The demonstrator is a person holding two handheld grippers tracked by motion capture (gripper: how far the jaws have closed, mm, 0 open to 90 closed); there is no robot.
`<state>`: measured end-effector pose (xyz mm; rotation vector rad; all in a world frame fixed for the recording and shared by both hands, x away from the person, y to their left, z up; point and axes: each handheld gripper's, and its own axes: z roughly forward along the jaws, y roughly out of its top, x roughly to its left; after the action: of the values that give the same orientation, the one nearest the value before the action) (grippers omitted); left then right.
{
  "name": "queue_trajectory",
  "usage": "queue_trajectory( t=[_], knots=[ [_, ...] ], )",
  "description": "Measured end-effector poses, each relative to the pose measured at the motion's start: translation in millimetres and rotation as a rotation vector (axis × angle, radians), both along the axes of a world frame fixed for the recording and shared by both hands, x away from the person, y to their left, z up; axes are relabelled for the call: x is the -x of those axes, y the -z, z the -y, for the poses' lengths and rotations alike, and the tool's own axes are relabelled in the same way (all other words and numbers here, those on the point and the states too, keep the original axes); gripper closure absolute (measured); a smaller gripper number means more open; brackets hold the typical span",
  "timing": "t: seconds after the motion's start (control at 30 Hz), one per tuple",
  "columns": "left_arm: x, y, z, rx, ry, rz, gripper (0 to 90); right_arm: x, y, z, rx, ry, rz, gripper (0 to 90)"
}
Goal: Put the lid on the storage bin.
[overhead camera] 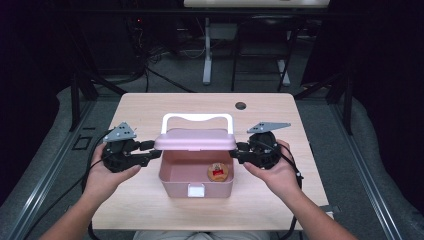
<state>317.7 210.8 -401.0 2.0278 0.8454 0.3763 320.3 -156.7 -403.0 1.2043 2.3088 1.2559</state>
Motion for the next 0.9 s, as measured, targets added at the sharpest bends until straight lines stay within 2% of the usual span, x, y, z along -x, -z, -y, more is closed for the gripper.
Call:
queue_trajectory(
  t=[0.47,0.9],
  knots=[
    [4.1,12.3,-6.5,0.006,0.000,-0.024,52.9,6.0,13.8,2.8,-0.017,-0.003,-0.013,60.5],
    [10.8,24.9,-7.5,0.002,0.007,-0.021,52.6,13.6,24.2,4.4,-0.008,-0.012,-0.009,60.1]
  ],
)
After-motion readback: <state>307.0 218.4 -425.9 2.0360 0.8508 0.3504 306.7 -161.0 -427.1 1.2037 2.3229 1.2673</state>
